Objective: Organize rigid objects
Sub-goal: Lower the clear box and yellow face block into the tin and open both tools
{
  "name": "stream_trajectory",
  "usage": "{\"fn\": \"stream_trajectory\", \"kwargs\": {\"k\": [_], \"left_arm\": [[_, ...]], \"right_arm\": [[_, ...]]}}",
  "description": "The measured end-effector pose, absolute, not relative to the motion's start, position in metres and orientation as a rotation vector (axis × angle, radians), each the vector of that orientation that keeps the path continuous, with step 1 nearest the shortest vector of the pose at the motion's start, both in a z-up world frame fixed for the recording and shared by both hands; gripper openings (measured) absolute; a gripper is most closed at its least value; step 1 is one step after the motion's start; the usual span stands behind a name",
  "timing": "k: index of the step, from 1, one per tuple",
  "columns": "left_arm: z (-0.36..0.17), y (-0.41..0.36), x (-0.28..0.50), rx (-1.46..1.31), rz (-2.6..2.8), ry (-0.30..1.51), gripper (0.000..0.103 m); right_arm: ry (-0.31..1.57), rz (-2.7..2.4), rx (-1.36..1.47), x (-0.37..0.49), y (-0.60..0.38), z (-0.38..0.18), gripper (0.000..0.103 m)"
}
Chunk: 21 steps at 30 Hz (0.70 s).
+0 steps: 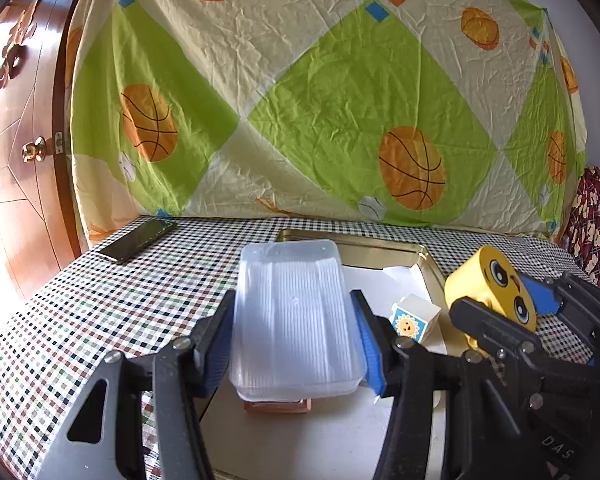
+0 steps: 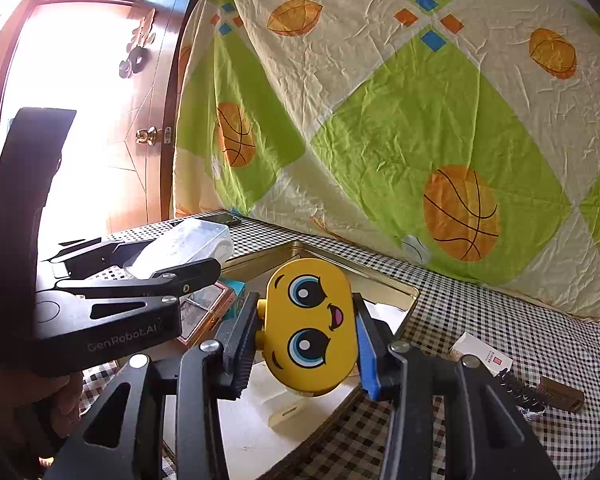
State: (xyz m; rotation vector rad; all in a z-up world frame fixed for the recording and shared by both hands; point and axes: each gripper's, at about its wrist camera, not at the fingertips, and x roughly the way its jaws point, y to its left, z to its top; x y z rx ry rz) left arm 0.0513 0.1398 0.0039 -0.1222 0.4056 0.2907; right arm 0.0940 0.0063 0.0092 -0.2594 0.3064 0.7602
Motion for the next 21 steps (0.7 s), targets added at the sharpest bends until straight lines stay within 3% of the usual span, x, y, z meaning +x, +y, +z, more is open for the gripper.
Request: {"fn": "stream_trajectory", "kwargs": {"k": [21], "left_arm": [[-0.006, 0.152, 0.079, -0.100, 0.263, 0.536, 0.055]], "right_arm": [[0.439, 0.759, -0.298, 0.135, 0.041, 0.000, 0.045]]}}
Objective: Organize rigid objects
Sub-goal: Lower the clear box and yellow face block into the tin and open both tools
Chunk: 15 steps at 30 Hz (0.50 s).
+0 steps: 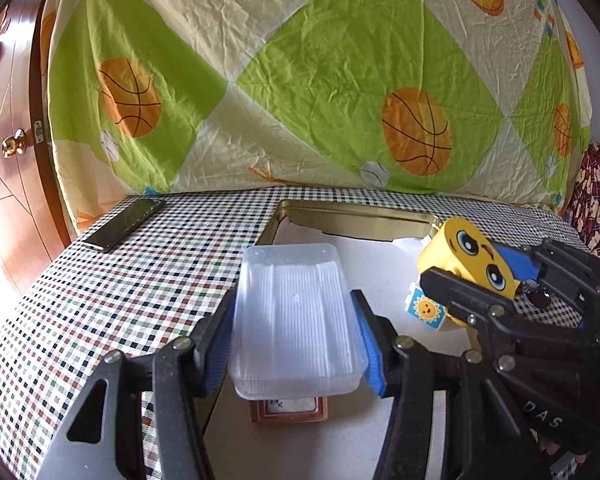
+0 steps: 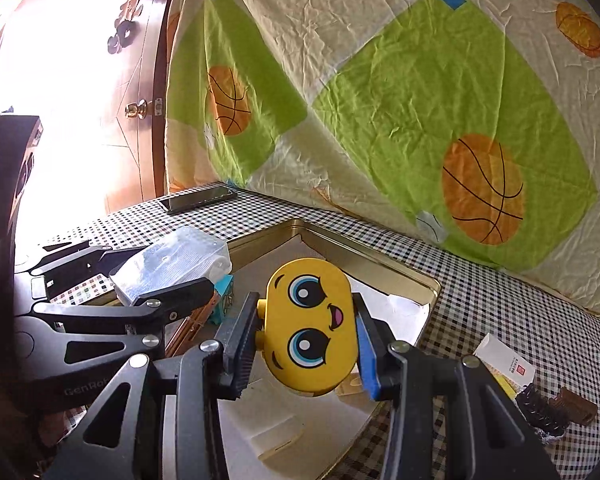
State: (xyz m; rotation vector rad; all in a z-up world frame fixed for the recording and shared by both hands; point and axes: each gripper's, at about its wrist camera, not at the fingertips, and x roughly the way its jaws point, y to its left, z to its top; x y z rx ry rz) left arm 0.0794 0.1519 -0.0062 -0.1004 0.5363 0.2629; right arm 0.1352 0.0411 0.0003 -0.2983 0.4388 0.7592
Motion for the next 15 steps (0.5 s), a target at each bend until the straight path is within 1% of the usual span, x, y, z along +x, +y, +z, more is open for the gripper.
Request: {"fn": "stream_trajectory", "kwargs": {"k": [5, 7, 8, 9, 10, 11, 15], "left_arm": [[-0.008, 0.154, 0.082, -0.099, 0.276, 0.546, 0.055], [-0.008, 0.154, 0.081, -0.098, 0.281, 0.542, 0.055], [-0.007, 0.154, 0.080, -0.098, 0.281, 0.538, 0.058], [-0.007, 0.154, 0.079, -0.097, 0.281, 0.536, 0.061], [-0.006, 0.153, 0.078, -0.096, 0.284, 0.531, 0.068], [-0.005, 0.151, 0.076, -0.094, 0.286, 0.522, 0.073], [0.003, 0.136, 0.068, -0.078, 0.269, 0.482, 0.086]], "right_arm": [[0.484, 0.779, -0.281, 0.144, 0.043, -0.004, 0.046], [0.477, 0.756, -0.273, 0.146, 0.040, -0.003, 0.056], [0.477, 0.753, -0.265, 0.147, 0.038, -0.003, 0.063], [0.476, 0.756, -0.252, 0.147, 0.034, -0.001, 0.067], [0.473, 0.758, -0.242, 0.145, 0.029, 0.000, 0.069], [0.464, 0.761, -0.238, 0.143, 0.024, 0.002, 0.070], [0.429, 0.739, -0.254, 0.132, -0.005, 0.007, 0.071]]}}
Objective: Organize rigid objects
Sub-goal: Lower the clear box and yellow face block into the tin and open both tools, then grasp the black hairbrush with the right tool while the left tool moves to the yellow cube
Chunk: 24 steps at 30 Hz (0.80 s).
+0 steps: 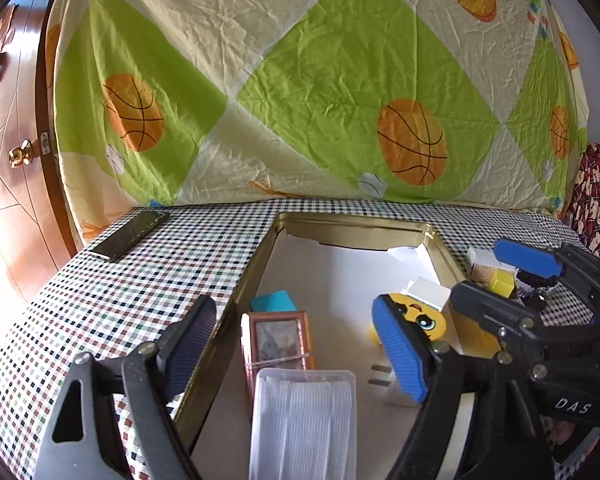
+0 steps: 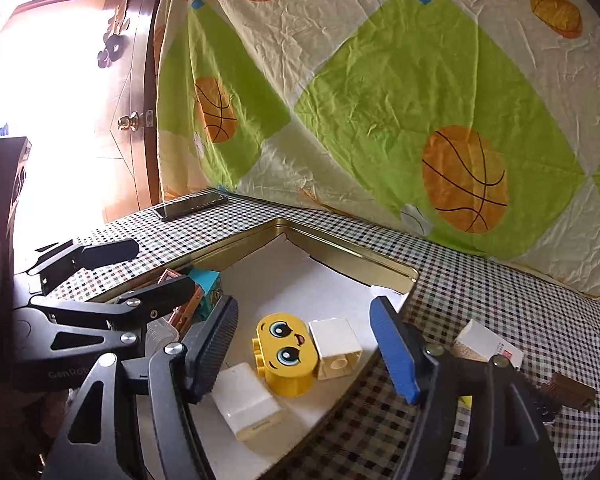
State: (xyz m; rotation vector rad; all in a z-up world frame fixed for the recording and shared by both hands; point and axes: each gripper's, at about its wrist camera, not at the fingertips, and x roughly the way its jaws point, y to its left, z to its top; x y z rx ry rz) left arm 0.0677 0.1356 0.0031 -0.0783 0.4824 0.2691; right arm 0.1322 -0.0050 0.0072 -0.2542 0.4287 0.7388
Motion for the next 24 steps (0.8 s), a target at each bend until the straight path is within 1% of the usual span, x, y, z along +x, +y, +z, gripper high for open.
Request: {"fn": "stream_trajectory", "kwargs": {"k": [1, 2, 6, 9, 14, 18, 19, 24], "left_arm": [[0.006, 0.130, 0.066, -0.075, 0.259, 0.468, 0.092], [0.008, 0.124, 0.064, -0.070, 0.249, 0.454, 0.095], [0.016, 0.093, 0.066, -0.043, 0.188, 0.435, 0.096], [0.017, 0.065, 0.073, -0.014, 0.141, 0.434, 0.100], [0.011, 0.023, 0.092, 0.018, 0.072, 0.475, 0.100], [0.009, 0.000, 0.100, 0.034, 0.065, 0.477, 0.101], [0.010, -0.004, 0.101, 0.034, 0.064, 0.476, 0.102], [0.011, -0.021, 0.115, 0.024, 0.064, 0.506, 0.102]], "right_arm": [[0.423, 0.732, -0.260, 0.131, -0.014, 0.008, 0.071], [0.418, 0.720, -0.267, 0.130, -0.025, 0.009, 0.071], [0.404, 0.632, -0.257, 0.135, -0.079, 0.015, 0.077], [0.415, 0.550, -0.222, 0.148, -0.119, 0.018, 0.078], [0.478, 0.460, -0.167, 0.172, -0.167, 0.012, 0.079], [0.551, 0.460, -0.136, 0.189, -0.186, -0.001, 0.079], [0.553, 0.468, -0.123, 0.191, -0.189, -0.001, 0.079], [0.580, 0.499, -0.193, 0.206, -0.173, -0.003, 0.079]]}}
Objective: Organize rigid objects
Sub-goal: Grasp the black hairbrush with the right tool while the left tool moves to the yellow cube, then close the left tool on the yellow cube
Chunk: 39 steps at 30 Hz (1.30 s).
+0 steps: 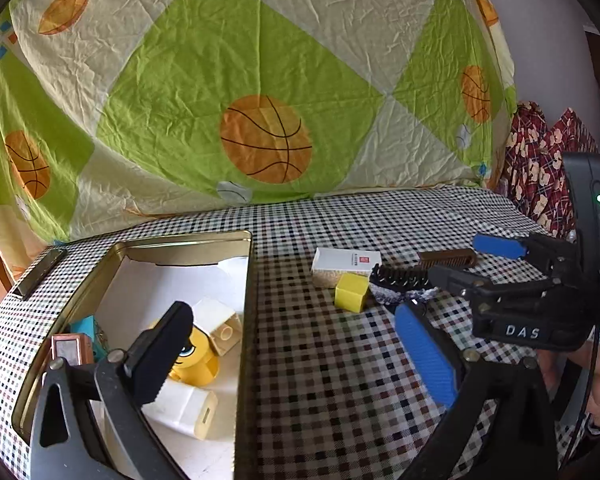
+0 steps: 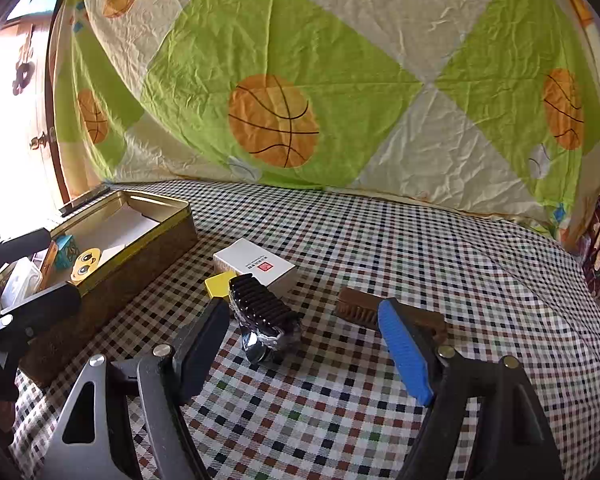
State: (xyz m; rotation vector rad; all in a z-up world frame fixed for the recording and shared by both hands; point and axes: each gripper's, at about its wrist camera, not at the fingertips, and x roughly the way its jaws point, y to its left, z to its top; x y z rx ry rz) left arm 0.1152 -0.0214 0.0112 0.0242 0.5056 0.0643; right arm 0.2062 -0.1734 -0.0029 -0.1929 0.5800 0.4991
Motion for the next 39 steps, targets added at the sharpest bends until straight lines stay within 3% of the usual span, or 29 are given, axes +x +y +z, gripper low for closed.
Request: {"fn": "stream_trajectory", "kwargs": {"k": [9, 10, 15, 30, 39], "left_arm": [[0.008, -0.007, 0.123, -0.030, 0.123, 0.492, 0.102], [0.008, -0.005, 0.123, -0.033, 0.125, 0.493, 0.102], [0.006, -0.006, 0.128, 0.023, 0.182, 0.490, 0.102], [-0.018, -0.052, 0.191, 0.055, 0.014, 0.703, 0.101], [-0.033, -0.057, 0.226, 0.025, -0.005, 0.806, 0.086]], "right_arm": [[0.737, 0.575, -0.226, 0.242, -0.145, -0.027, 0.076], [0.752, 0.582, -0.230, 0.244, -0.144, -0.030, 0.073], [0.781, 0.598, -0.255, 0.241, -0.138, -0.036, 0.031], [0.689, 0.425, -0.096, 0.240, -0.180, -0.019, 0.031], [0.694, 0.403, -0.086, 0.243, -0.182, -0.020, 0.031]]}}
